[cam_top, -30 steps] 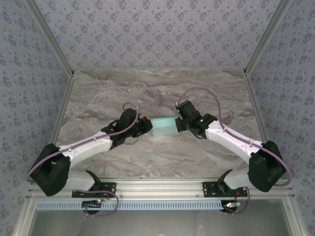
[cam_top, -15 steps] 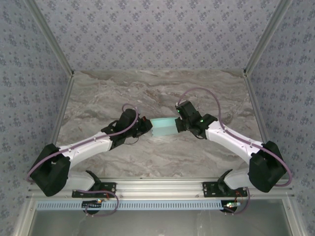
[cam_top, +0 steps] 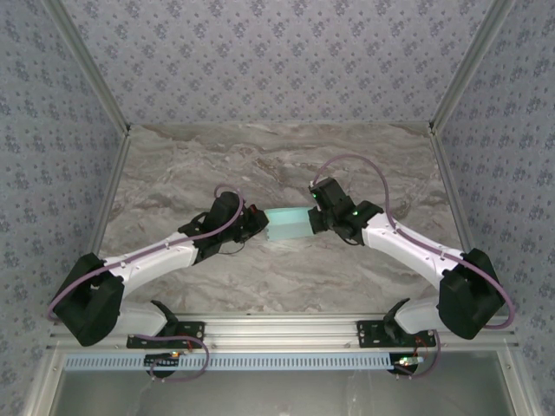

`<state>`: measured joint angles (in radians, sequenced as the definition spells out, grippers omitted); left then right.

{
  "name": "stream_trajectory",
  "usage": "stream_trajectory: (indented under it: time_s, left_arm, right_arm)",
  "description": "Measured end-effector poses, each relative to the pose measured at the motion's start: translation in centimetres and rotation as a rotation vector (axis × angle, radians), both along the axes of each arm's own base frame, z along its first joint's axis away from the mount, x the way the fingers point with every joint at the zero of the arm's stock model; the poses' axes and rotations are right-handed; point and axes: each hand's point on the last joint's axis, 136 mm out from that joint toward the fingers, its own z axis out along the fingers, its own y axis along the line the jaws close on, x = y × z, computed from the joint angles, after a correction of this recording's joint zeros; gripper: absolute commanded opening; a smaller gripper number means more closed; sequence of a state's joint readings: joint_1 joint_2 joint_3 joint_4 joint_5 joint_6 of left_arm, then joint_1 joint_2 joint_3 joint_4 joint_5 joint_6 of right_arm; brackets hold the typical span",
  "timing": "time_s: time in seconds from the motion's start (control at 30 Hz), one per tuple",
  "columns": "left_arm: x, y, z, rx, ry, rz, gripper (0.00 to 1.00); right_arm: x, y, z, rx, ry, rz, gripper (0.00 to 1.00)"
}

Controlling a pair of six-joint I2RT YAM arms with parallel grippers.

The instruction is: Fold the paper box

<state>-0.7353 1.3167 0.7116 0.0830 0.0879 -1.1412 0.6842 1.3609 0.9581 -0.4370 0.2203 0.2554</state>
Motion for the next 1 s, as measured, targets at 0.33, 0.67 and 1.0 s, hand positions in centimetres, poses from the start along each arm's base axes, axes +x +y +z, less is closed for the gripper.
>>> stream_trajectory:
  time_s: [0.33, 0.67, 1.0]
  left_arm:
    - [0.2, 0.5, -0.3, 0.047, -0.028, 0.002, 0.0]
    - [0.0, 1.1, -1.0, 0.196, -0.128, -0.096, 0.02]
    - [-0.5, 1.7, -1.2, 0.324, -0.193, -0.195, 0.3]
  right_arm:
    - [-0.1, 0.2, 0.0, 0.007, 0.005, 0.007, 0.0]
    - [-0.4, 0.3, -0.1, 0.02, 0.008, 0.017, 0.0]
    - [-0.7, 0.6, -0.3, 0.02, -0.018, 0.024, 0.0]
